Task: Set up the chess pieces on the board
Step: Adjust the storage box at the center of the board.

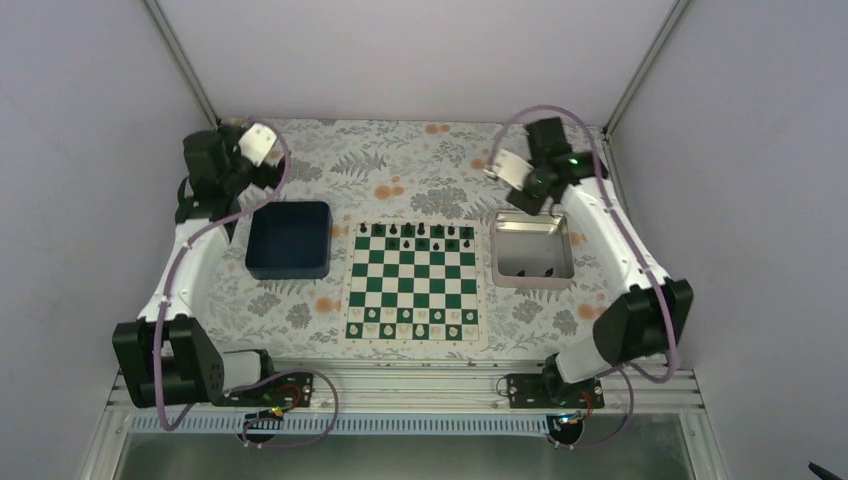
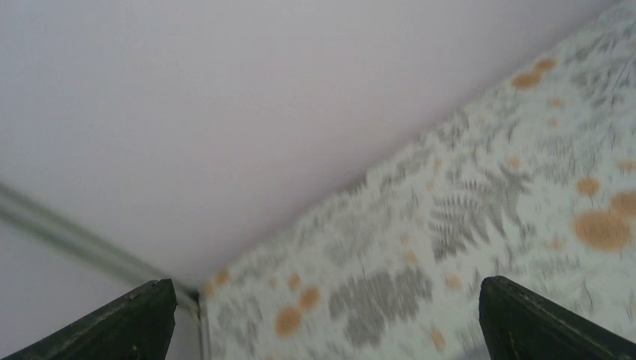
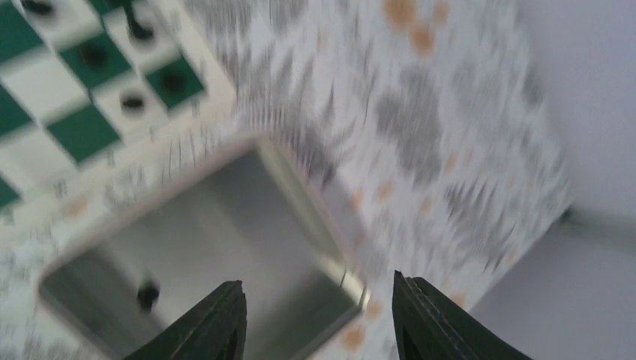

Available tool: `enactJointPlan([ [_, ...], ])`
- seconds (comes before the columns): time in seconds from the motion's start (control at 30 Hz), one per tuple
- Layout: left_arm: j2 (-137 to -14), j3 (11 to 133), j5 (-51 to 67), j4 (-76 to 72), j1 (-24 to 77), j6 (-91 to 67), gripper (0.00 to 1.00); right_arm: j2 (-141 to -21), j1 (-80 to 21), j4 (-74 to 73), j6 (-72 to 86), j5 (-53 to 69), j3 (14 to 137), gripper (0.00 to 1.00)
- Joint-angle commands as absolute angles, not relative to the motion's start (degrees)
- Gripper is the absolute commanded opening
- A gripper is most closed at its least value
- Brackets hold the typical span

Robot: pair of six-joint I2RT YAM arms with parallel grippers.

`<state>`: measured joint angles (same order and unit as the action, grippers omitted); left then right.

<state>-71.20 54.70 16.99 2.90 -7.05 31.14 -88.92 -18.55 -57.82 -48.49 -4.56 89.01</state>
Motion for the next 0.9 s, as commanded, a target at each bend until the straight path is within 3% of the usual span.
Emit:
enactJointPlan([
  [0.0,-76.17,68.19,18.67,10.36,-1.99,36.13,1.0,-80.01,-11.02,-59.86,-47.82,-0.76,78.13,0.48],
  [0.2,-82.74,76.73,13.95,10.27,10.86,36.6,0.99,-74.0,3.69,-59.32,-49.18,4.0,67.01,0.19],
  [0.33,-89.58,82.5,10.33,9.49,19.99,35.6,1.0,-75.57,11.72,-56.73,-49.22,7.24,63.48,0.05],
  [0.57,-103.72,92.13,4.71,9.6,33.02,37.43,0.96,-75.86,15.62,-59.98,-52.99,8.56,57.54,0.04],
  [0.8,-120.48,114.11,5.8,16.98,40.0,35.05,0.67,-73.92,16.59,-60.39,-55.37,8.8,49.27,0.07],
  [0.87,-126.37,121.82,5.48,19.51,40.99,32.74,0.63,-73.51,17.35,-59.95,-55.98,9.53,48.1,0.08],
])
